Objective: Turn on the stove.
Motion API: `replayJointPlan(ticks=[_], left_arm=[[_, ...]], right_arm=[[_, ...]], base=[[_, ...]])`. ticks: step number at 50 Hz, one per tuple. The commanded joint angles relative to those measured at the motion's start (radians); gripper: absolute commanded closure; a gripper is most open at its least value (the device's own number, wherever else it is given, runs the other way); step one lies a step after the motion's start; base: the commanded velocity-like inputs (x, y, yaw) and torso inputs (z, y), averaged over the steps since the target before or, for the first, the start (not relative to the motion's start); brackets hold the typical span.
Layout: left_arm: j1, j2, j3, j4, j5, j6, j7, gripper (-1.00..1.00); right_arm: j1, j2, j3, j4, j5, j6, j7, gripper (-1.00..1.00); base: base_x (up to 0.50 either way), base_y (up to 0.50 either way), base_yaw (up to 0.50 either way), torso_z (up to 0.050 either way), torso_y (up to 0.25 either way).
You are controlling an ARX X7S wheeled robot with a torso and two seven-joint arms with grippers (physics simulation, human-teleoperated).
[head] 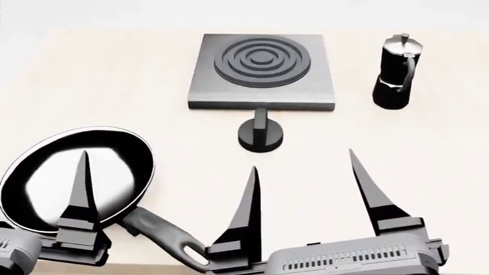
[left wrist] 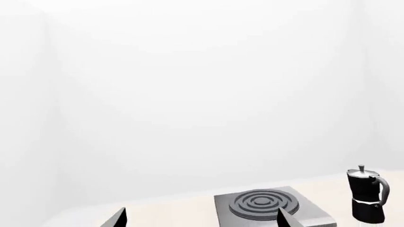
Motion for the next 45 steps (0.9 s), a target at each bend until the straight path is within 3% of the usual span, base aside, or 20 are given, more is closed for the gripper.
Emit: replayJointPlan(ticks=[1, 45], left_arm=[[-0.002, -0.005, 0.004, -0.002, -0.004, -0.001, -0.009, -1.0], [-0.005, -0.03, 0.023, -0.01, -0.014, 0.007, -0.042, -1.0]], right_arm=[[0.004, 0.004, -0.01, 0.001, -0.002, 0.007, 0.002, -1.0], [-0.006, 0.009, 0.002, 0.022, 0.027, -0.024, 0.014, -1.0]], base=[[0.0, 0.18, 0.0, 0.0, 0.0], [0.07, 0.02, 0.0, 0.0, 0.0]])
